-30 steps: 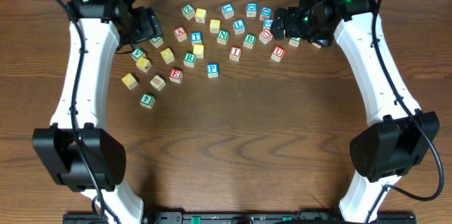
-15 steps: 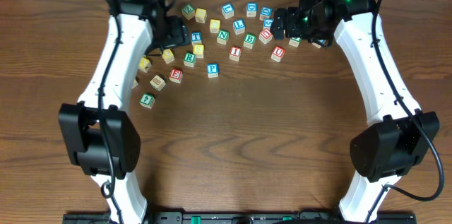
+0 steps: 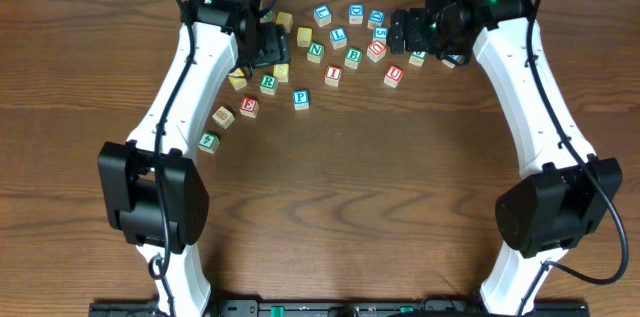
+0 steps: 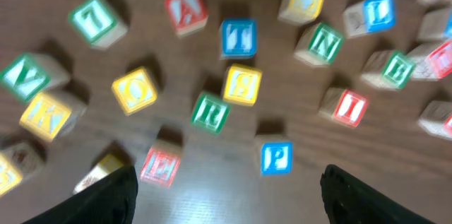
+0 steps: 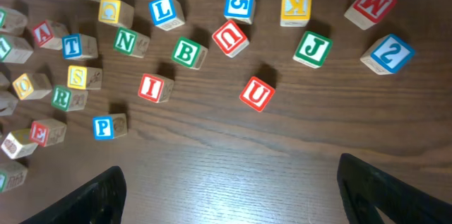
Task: Spell out NEURIPS
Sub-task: 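Move the left gripper over the green N block and lower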
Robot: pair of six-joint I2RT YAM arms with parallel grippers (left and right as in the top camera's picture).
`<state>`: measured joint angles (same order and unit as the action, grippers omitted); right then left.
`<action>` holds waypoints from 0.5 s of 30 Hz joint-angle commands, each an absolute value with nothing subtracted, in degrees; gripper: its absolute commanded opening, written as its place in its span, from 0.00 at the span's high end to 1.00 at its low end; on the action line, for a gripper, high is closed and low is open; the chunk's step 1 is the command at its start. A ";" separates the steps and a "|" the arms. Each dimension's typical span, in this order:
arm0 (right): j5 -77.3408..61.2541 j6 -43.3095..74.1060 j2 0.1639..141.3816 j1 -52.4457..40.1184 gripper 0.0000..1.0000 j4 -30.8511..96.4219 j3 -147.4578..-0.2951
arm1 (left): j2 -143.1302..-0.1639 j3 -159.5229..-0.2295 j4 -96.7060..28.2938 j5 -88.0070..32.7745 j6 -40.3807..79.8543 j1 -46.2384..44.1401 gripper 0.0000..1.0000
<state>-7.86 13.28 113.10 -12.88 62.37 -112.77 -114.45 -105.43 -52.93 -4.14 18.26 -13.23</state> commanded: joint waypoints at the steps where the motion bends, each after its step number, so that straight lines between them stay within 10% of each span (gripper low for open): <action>1: -6.35 14.76 113.56 -13.23 0.09 62.48 -113.45 | -115.52 -105.25 -50.06 -3.38 19.11 -13.96 0.18; 15: -6.35 14.74 113.56 -11.27 0.08 63.00 -113.45 | -118.91 -116.86 -49.63 -3.66 11.94 -15.22 0.19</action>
